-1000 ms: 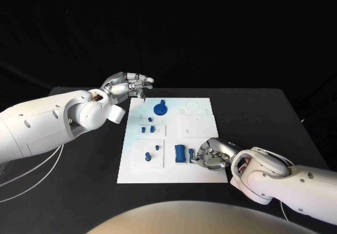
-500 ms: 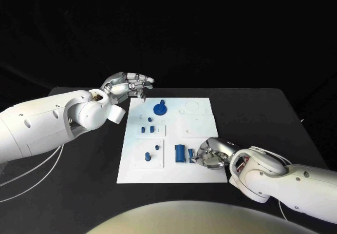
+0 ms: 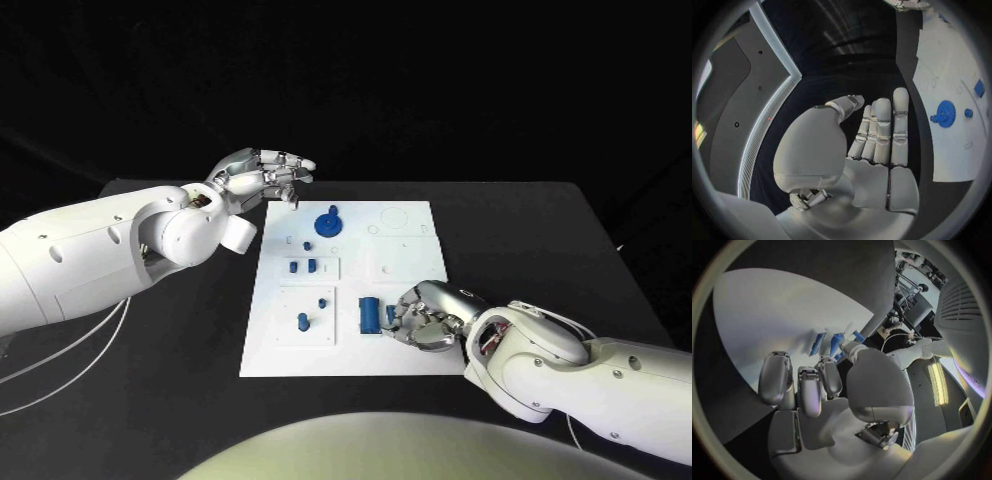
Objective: Assemble the parts on the task board
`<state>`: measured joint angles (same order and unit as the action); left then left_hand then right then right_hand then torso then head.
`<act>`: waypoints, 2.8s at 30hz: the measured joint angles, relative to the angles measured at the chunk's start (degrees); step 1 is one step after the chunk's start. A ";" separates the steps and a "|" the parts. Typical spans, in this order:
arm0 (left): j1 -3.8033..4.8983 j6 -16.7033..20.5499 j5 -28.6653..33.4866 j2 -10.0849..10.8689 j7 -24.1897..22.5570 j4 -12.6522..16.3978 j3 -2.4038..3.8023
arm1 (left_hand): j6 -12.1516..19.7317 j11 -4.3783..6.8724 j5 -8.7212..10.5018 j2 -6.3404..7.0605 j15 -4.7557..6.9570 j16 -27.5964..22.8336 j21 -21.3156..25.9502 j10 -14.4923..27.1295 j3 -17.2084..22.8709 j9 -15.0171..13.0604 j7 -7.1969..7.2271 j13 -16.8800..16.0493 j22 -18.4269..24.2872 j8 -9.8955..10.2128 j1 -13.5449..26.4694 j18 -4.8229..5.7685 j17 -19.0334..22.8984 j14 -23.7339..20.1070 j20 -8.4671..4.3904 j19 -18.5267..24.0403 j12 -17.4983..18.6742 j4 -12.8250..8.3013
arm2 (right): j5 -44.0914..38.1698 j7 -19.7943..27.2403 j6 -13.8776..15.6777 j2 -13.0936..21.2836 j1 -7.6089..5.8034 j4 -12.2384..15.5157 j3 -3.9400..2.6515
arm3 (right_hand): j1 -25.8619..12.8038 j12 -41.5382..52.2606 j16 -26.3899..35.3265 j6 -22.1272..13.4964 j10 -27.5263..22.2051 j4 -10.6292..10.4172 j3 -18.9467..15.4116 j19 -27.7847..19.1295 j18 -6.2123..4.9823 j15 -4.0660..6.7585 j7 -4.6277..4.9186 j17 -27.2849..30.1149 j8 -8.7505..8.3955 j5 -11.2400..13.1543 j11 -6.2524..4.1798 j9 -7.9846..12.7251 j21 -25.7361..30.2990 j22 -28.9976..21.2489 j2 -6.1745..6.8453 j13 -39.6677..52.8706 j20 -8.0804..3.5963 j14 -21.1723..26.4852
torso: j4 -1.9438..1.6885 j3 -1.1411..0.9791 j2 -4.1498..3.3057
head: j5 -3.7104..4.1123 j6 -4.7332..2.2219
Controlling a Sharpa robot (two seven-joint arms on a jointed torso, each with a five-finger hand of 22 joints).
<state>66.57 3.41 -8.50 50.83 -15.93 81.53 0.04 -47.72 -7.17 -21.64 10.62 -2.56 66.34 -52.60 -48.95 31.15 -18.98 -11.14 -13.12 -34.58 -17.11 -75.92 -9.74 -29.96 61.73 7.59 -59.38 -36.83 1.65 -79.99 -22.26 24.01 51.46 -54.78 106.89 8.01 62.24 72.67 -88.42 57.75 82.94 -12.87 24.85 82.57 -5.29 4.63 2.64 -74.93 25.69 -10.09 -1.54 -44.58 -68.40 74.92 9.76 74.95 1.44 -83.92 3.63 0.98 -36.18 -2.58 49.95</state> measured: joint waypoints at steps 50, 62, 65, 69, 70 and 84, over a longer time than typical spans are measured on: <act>0.00 -0.05 0.00 -0.13 0.03 -0.05 0.00 | 0.00 0.00 0.00 0.00 0.00 0.00 0.00 0.00 0.00 0.00 0.00 0.09 0.06 -0.30 0.00 0.00 0.08 0.00 0.00 0.00 0.01 0.00 | -2.93 2.24 0.48 -2.01 -0.09 -2.51 0.01 | 1.48 -1.24 0.01 -0.31 -0.25 0.85 -1.37 -0.43 -0.01 -0.01 0.31 0.02 -0.54 1.92 0.27 0.01 2.39 0.01 1.19 -0.03 0.04 0.00 | 0.00 0.01 0.10 | -0.37 -0.11; -0.26 0.64 0.35 -0.71 -0.86 -0.90 -0.74 | 0.19 0.00 0.00 0.00 -0.10 -0.62 1.06 0.00 -0.17 0.00 0.19 0.27 0.47 -0.56 0.00 0.00 0.67 -1.94 0.30 0.75 -0.23 0.17 | 13.07 22.80 7.35 0.06 -1.89 -5.97 -0.01 | 5.71 -13.53 4.90 -6.27 -8.58 2.22 -1.12 -6.61 -1.85 -1.81 3.55 0.48 -5.37 0.11 2.99 1.85 18.22 -2.05 0.09 -5.10 2.03 -0.09 | 0.29 0.58 1.08 | -0.03 -2.03; -0.72 1.51 0.97 -1.21 -1.81 -1.58 -0.90 | 0.41 -0.30 0.00 0.00 -0.58 -3.93 3.48 1.07 -0.17 0.00 -0.01 1.05 1.60 -0.90 0.00 -0.01 2.45 -5.59 0.53 3.50 -0.11 0.17 | 22.26 28.79 7.64 -0.89 -3.39 -10.69 -0.09 | 8.29 -31.90 15.60 -8.49 -20.07 3.74 0.43 -14.91 -4.48 -3.30 4.72 15.10 -6.62 -0.23 4.29 1.91 37.33 -11.04 -0.75 -17.78 3.05 3.88 | 0.44 0.81 1.66 | -0.01 -2.94; -1.73 3.18 2.23 -2.19 -3.64 -2.71 -1.05 | 0.79 -1.23 0.00 0.00 -2.02 -13.07 9.43 2.06 0.07 0.00 -0.39 3.92 4.60 -1.62 0.00 -0.01 7.54 -11.08 1.83 8.91 3.18 0.74 | 35.83 35.13 7.12 -2.49 -5.32 -17.73 -0.52 | 9.98 -41.18 33.91 -11.69 -25.76 5.12 3.79 -19.70 -4.47 -5.20 6.54 35.01 -9.03 -0.23 6.26 3.66 45.82 -16.85 -0.73 -26.26 4.83 14.98 | 0.48 1.00 2.47 | 0.07 -4.32; -1.99 3.61 2.61 -2.47 -4.14 -3.08 -1.07 | 0.95 -1.25 0.00 0.00 -2.49 -15.88 11.24 2.05 0.19 0.00 -0.55 4.70 5.59 -1.71 0.00 0.00 8.98 -12.20 2.24 10.28 4.15 0.86 | 38.93 36.43 6.83 -2.97 -5.68 -19.35 -0.64 | 10.18 -43.50 37.06 -11.55 -27.87 5.49 4.65 -21.04 -4.48 -5.83 7.15 36.75 -9.45 -0.23 6.81 4.17 47.77 -18.36 -0.53 -28.65 5.35 16.93 | 0.48 1.01 2.65 | 0.07 -4.61; -5.71 8.40 9.60 -8.39 -11.06 -11.54 -1.09 | 4.88 -4.43 0.90 0.20 -7.98 -51.17 45.13 -1.29 -3.54 4.83 -0.02 9.58 28.42 0.72 0.45 0.00 21.55 -19.48 8.97 16.32 26.31 4.75 | 66.54 47.00 -1.47 -12.11 -7.38 -39.93 -1.83 | 8.57 -64.08 72.12 -11.06 -29.86 9.60 7.85 -33.77 -4.46 -12.58 9.35 54.81 -17.34 0.63 11.91 15.62 64.65 -45.51 -2.12 -61.74 13.07 31.06 | 0.32 0.47 5.09 | 0.21 -8.64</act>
<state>60.85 11.81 1.09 42.44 -26.98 69.98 -1.06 -42.84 -11.60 -20.75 10.81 -10.55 15.17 -7.47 -50.24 27.61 -14.15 -11.16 -3.54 -6.16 -16.39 -75.47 -9.74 -8.41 42.24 16.56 -43.06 -10.52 6.40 -13.45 24.74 22.54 39.35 -62.16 66.96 6.17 70.81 8.59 -16.30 46.69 53.08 -3.28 32.69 48.80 -9.75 -7.96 11.99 -20.12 8.35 -9.46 10.37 -28.96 -3.75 29.41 7.63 13.20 14.51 -52.86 3.95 1.45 -31.09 -2.37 41.31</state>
